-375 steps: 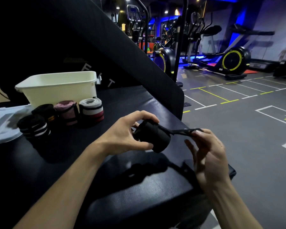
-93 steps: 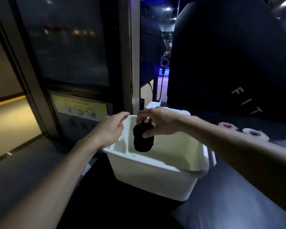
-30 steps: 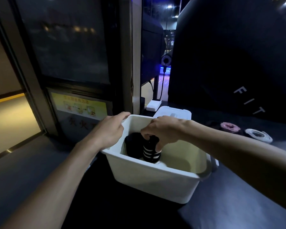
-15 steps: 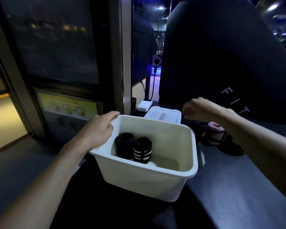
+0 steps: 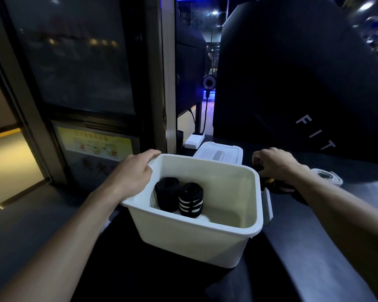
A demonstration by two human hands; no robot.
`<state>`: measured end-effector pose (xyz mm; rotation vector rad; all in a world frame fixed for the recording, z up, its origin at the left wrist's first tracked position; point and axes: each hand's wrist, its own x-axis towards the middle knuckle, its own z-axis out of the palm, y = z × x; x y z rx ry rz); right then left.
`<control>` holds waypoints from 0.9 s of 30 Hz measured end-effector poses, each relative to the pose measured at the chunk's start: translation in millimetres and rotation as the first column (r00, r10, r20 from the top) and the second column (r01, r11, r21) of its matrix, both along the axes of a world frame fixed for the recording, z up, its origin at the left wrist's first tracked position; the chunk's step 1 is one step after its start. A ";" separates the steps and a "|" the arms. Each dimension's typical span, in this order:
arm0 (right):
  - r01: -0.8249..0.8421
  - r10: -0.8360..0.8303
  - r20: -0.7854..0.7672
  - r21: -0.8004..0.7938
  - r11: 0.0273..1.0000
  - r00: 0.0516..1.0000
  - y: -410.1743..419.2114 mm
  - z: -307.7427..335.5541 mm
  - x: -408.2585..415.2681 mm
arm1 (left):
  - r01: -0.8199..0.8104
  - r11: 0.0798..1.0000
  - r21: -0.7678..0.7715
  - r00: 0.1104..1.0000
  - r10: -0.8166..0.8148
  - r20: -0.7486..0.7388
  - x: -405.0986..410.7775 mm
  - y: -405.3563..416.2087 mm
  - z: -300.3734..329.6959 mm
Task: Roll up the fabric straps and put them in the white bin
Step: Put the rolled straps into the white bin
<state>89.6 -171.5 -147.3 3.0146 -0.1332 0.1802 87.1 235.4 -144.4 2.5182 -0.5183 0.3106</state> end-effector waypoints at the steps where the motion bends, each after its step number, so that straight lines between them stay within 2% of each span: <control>1: -0.003 0.002 0.018 0.040 0.999 1.000 1.9 1.7 -3.4 | -0.002 1.000 0.001 1.000 0.002 -0.003 -0.6 0.1 0.0; 5: -0.114 0.068 0.212 0.213 0.970 0.975 21.8 34.6 -19.7 | -0.001 1.000 0.007 1.000 0.001 -0.009 -3.2 -1.1 1.2; 8: -0.329 0.177 0.441 0.296 0.897 0.880 53.2 86.0 -39.2 | -0.005 1.000 0.016 1.000 0.005 -0.011 -3.8 -0.5 1.6; 10: -0.465 0.283 0.484 0.311 0.829 0.828 78.9 118.9 -57.1 | -0.003 1.000 0.013 1.000 0.003 -0.015 -3.0 1.0 1.5; 12: -0.550 0.426 0.385 0.314 0.774 0.819 106.6 136.4 -74.8 | -0.001 1.000 0.012 1.000 0.002 -0.019 -1.7 1.3 1.8; 14: -0.574 0.545 0.179 0.270 0.773 0.819 131.1 131.0 -82.9 | -0.004 1.000 0.016 1.000 0.004 -0.018 -1.2 1.2 2.2; 16: -0.559 0.575 -0.025 0.200 0.805 0.818 150.3 107.8 -82.8 | -0.004 1.000 0.009 1.000 0.004 -0.022 -2.1 1.4 1.6; 18: -0.533 0.547 -0.151 0.128 0.837 0.823 160.1 78.9 -77.1 | 0.002 1.000 -0.004 1.000 -0.002 -0.023 -2.7 2.8 1.0; 22: -0.499 0.497 -0.189 0.039 0.866 0.847 157.0 45.4 -63.7 | -0.003 1.000 -0.011 1.000 0.003 -0.018 -2.3 2.0 1.3; 27: -0.430 0.457 -0.186 0.170 0.887 0.870 142.5 29.0 -58.3 | 0.016 0.999 -0.031 1.000 -0.016 -0.012 -1.5 0.8 1.2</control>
